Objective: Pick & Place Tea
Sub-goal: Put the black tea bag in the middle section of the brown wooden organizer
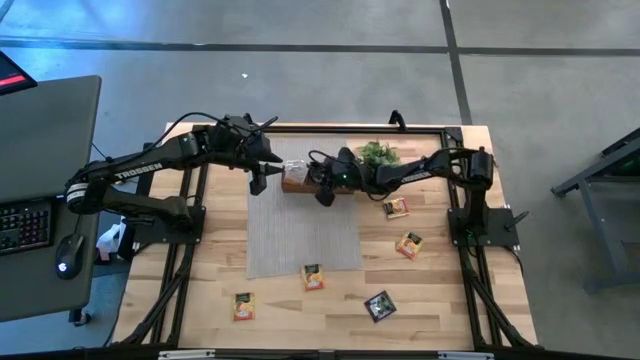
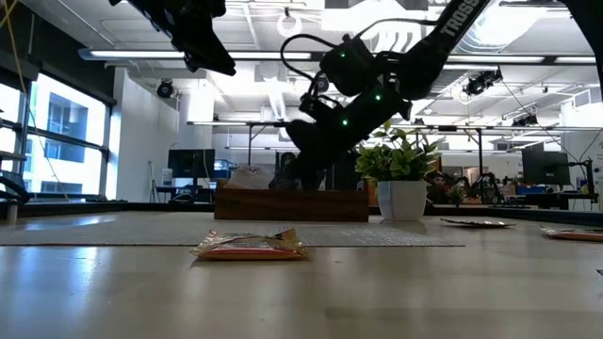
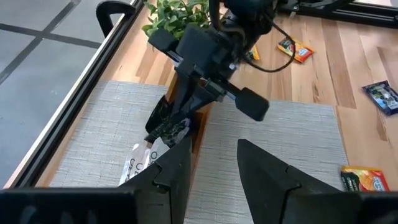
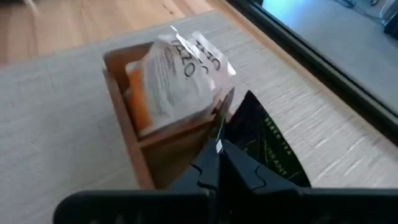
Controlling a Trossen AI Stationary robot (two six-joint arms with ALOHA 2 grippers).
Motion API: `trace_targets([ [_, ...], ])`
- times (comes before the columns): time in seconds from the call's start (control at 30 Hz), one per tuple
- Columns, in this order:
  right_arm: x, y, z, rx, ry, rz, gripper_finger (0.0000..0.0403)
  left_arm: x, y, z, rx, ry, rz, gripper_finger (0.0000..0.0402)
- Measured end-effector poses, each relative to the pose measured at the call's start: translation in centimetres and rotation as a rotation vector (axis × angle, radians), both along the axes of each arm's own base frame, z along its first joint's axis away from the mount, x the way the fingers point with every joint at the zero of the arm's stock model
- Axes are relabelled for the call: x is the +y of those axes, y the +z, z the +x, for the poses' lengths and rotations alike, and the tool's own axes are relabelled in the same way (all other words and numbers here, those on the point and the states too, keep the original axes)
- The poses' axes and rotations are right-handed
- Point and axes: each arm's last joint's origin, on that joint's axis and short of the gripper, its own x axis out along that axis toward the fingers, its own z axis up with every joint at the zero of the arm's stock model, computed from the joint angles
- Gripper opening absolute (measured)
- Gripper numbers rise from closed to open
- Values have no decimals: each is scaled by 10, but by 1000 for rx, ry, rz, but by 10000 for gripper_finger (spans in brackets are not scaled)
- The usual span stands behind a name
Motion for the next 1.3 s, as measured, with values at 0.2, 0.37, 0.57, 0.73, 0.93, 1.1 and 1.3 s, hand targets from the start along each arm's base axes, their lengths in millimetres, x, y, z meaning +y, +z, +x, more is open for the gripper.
trace_targets([
  [0.2,1,8,-3,31,35,-57,26,0,0,0,-1,2,-2,128],
  [0.37,3,28,-10,34,41,-63,72,0,0,0,-2,4,-5,128],
  [0.57,15,48,-24,100,66,-46,109,0,0,0,-2,3,-7,128],
  [0.73,49,87,-42,89,209,-40,114,0,0,0,-6,13,-26,128],
  [0.93,118,113,-72,140,387,42,114,0,0,0,-7,11,-28,128],
  [1.1,175,102,-88,254,625,318,114,1,1,2,-41,11,-20,128],
  [1.3,220,87,-104,389,494,631,114,0,-2,3,-52,19,-59,128],
])
